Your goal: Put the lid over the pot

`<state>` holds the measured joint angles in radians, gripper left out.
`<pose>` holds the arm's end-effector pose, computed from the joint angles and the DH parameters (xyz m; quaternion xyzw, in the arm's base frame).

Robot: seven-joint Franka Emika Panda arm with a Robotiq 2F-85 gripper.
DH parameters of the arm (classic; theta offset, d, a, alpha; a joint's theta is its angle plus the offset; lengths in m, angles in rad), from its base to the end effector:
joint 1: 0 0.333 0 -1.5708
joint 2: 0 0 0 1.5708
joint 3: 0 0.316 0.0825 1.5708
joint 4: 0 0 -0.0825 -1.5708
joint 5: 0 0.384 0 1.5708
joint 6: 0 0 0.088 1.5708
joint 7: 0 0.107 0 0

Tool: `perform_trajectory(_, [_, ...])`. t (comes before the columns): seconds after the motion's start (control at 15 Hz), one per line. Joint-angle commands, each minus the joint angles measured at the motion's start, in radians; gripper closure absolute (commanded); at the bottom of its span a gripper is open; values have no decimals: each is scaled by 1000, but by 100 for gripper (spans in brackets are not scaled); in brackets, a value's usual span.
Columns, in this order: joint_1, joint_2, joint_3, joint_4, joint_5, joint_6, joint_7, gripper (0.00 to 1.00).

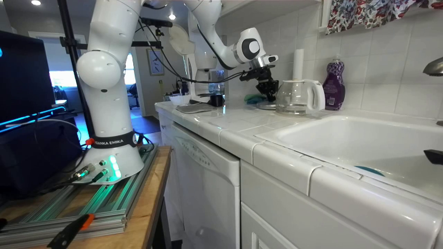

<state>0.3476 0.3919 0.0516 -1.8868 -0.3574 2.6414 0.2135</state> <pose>0.6070 0.2630 0.3369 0.9526 0.2236 0.2015 0.0441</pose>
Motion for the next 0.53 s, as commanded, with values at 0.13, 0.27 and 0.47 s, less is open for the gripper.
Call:
perform_trajectory(0.13, [60,-28,-23,-39,-54,46,111,94])
perform_trajectory(0.27, [91,-34,-37,-50,-82,56,170,94])
perform_trajectory(0.47, [137,-55,-70,-83,-141,73,298,94])
